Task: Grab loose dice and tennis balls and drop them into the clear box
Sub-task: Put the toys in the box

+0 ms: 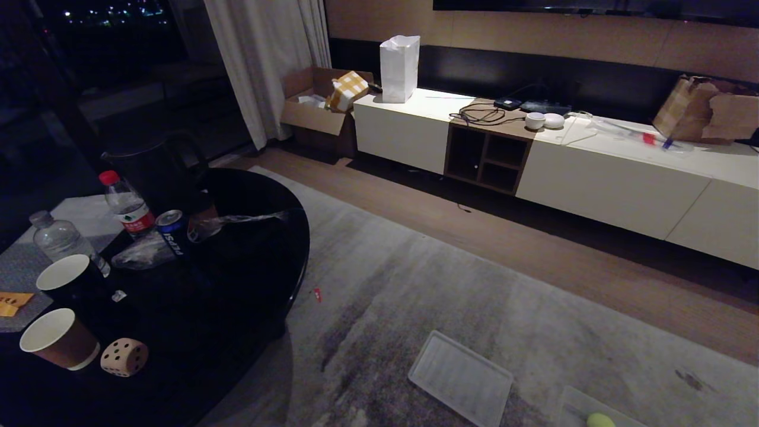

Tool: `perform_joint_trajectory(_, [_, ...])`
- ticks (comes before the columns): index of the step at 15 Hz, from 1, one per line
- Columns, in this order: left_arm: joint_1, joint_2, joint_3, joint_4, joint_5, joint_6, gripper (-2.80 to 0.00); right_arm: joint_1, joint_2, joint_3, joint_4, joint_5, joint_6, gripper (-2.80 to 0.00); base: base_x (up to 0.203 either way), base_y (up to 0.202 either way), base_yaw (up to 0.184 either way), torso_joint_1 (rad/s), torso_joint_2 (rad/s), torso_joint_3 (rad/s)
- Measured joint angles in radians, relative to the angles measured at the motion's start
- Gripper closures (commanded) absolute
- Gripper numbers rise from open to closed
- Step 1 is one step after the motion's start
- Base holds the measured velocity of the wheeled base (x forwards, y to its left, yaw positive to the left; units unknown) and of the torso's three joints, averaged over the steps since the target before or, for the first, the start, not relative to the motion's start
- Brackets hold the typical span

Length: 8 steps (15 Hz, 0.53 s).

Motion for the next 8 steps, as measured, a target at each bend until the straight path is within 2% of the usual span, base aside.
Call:
perform_joint_trajectory(2, [0.0, 0.0, 0.0, -0.001, -0.001, 0.0, 0.0, 0.0, 0.0, 0.0, 0.002, 0.0, 0.0, 0.0, 0.001, 0.01, -0.049, -0.001, 0.0, 0.003])
perform_joint_trajectory(8, [0.0, 0.0, 0.0, 0.0, -0.001, 0.0, 0.0, 0.0, 0.0, 0.0, 0.0, 0.0, 0.0, 0.0, -0.001, 0.012, -0.161, 0.002, 0.0, 0.002])
